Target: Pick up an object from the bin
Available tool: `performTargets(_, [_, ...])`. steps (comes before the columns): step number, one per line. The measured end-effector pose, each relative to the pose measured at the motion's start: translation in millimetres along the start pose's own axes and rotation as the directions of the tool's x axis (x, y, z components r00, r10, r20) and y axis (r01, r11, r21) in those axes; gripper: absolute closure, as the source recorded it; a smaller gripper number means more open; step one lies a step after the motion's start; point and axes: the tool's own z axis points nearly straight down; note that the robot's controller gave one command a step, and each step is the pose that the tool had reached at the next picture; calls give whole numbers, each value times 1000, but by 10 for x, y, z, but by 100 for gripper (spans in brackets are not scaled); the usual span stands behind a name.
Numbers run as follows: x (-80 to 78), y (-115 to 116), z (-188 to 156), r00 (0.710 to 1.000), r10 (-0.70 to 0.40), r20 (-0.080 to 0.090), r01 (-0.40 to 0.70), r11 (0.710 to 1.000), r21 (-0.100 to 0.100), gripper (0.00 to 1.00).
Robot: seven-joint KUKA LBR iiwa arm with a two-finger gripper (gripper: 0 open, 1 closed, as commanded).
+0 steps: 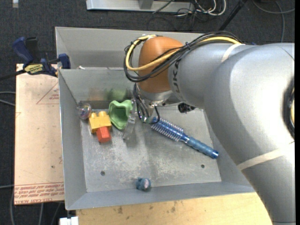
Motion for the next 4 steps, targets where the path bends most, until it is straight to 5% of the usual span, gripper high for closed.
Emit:
performTargets(1, [-27,-18,-21,1000,2,9,-2,1000,-2,100])
performTargets(2, [146,580,-14,999,39,7,-39,999,-1,100])
performTargets(3, [278,813,-12,998,66,10,-66,998,4,100])
performTargets(4, [421,874,-1124,997,74,16,-74,997,-8,100])
